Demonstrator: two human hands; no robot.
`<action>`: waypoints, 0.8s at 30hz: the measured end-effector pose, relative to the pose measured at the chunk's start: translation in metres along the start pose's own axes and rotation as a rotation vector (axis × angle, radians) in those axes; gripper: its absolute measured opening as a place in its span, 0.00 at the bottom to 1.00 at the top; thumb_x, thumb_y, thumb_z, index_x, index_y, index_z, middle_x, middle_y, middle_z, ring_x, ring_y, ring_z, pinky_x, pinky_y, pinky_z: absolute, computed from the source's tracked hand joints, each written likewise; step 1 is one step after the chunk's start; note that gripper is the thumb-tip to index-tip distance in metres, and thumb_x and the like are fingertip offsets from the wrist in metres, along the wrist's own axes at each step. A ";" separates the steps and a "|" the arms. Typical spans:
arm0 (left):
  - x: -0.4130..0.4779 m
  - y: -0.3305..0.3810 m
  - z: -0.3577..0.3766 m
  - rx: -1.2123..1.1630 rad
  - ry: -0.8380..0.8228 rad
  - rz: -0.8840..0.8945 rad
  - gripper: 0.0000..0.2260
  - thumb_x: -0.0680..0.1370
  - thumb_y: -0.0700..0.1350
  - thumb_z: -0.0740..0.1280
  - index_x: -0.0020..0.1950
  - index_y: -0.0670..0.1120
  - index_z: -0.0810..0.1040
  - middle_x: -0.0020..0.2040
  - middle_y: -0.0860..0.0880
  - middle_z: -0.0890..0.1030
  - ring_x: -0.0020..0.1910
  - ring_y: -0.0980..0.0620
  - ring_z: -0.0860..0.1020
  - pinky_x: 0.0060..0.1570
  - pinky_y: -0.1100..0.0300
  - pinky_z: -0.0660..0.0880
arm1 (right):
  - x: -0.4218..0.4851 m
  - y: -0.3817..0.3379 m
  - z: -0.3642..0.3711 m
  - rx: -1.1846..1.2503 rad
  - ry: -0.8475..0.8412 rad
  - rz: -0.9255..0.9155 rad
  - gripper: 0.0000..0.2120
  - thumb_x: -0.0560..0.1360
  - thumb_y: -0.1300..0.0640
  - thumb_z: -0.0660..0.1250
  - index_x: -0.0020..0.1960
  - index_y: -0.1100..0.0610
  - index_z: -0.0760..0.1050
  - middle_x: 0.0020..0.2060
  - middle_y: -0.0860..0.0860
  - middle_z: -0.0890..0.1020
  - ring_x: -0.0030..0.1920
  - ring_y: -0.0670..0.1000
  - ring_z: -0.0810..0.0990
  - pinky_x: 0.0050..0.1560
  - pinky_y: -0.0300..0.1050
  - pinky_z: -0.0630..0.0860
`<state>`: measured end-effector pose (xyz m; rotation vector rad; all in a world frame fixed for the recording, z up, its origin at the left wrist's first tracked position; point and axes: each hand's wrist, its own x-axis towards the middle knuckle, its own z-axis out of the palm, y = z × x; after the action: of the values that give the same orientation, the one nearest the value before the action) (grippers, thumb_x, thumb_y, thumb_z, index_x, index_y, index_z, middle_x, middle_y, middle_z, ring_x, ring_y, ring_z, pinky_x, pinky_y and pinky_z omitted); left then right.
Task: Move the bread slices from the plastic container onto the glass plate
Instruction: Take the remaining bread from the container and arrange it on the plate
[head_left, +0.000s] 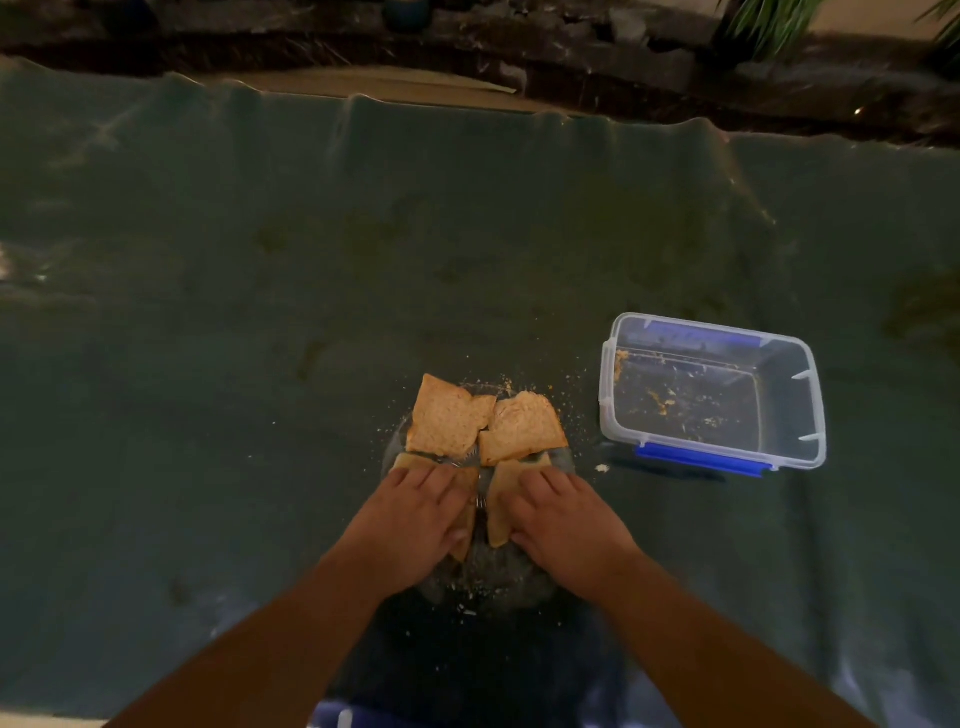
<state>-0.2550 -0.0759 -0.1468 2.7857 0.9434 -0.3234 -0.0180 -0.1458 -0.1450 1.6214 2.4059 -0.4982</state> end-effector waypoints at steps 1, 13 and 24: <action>0.001 0.000 0.000 -0.001 0.016 0.004 0.26 0.80 0.60 0.64 0.72 0.44 0.72 0.69 0.41 0.77 0.65 0.39 0.74 0.62 0.40 0.76 | 0.000 0.001 -0.001 -0.008 0.004 -0.007 0.23 0.82 0.43 0.59 0.72 0.52 0.67 0.68 0.58 0.75 0.67 0.61 0.71 0.67 0.61 0.71; 0.031 -0.018 -0.002 0.009 -0.159 -0.189 0.49 0.71 0.75 0.64 0.82 0.53 0.47 0.84 0.44 0.42 0.80 0.40 0.37 0.76 0.34 0.42 | 0.028 0.001 -0.015 0.089 -0.107 0.231 0.45 0.75 0.31 0.64 0.82 0.45 0.46 0.83 0.58 0.45 0.81 0.62 0.39 0.78 0.65 0.42; 0.024 -0.012 -0.018 -0.040 -0.068 -0.275 0.42 0.76 0.76 0.45 0.83 0.53 0.47 0.85 0.44 0.47 0.81 0.43 0.44 0.78 0.37 0.43 | 0.025 -0.008 -0.025 0.116 0.033 0.338 0.39 0.79 0.30 0.45 0.82 0.47 0.36 0.82 0.57 0.39 0.80 0.61 0.35 0.78 0.63 0.38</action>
<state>-0.2412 -0.0487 -0.1366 2.5913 1.3020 -0.4298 -0.0347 -0.1177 -0.1293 2.0460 2.0934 -0.5593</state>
